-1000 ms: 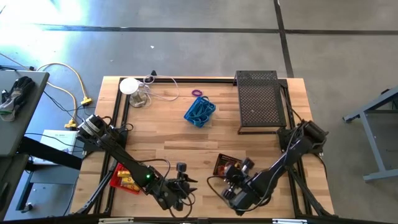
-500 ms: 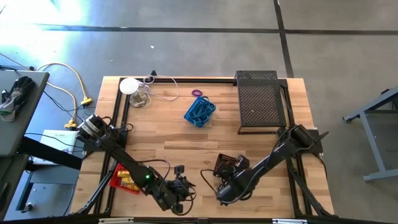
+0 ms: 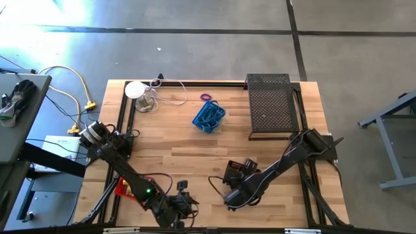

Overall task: Pick & Place Office Desk Supplies
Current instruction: Put the black bin on the shelf

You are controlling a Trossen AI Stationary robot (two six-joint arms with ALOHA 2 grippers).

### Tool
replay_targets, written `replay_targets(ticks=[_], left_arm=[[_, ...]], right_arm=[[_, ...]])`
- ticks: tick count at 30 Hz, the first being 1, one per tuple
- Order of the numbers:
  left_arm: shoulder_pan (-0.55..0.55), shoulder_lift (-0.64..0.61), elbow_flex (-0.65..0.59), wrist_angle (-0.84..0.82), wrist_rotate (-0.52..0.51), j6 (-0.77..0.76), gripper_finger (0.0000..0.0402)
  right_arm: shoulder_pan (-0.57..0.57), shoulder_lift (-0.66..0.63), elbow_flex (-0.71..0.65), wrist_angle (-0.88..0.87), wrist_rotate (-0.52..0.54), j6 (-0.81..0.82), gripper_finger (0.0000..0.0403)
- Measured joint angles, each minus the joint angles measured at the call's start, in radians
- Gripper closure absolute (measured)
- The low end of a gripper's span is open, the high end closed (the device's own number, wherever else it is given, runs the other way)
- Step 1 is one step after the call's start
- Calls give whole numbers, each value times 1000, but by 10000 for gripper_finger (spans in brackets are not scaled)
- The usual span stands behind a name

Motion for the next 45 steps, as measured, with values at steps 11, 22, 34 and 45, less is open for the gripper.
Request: replay_targets(ticks=[11,22,34,45], left_arm=[[-31,0,0,0,-6,-86,277],[-59,0,-1,5,-18,-129,277],[-59,0,-1,7,-18,-128,277],[-55,0,-1,2,-18,-58,277]], right_arm=[[47,-100,0,4,-265,-111,247],[131,-80,0,137,-176,-140,263],[119,-40,-1,115,-101,-167,267],[111,-7,0,125,-92,-182,267]])
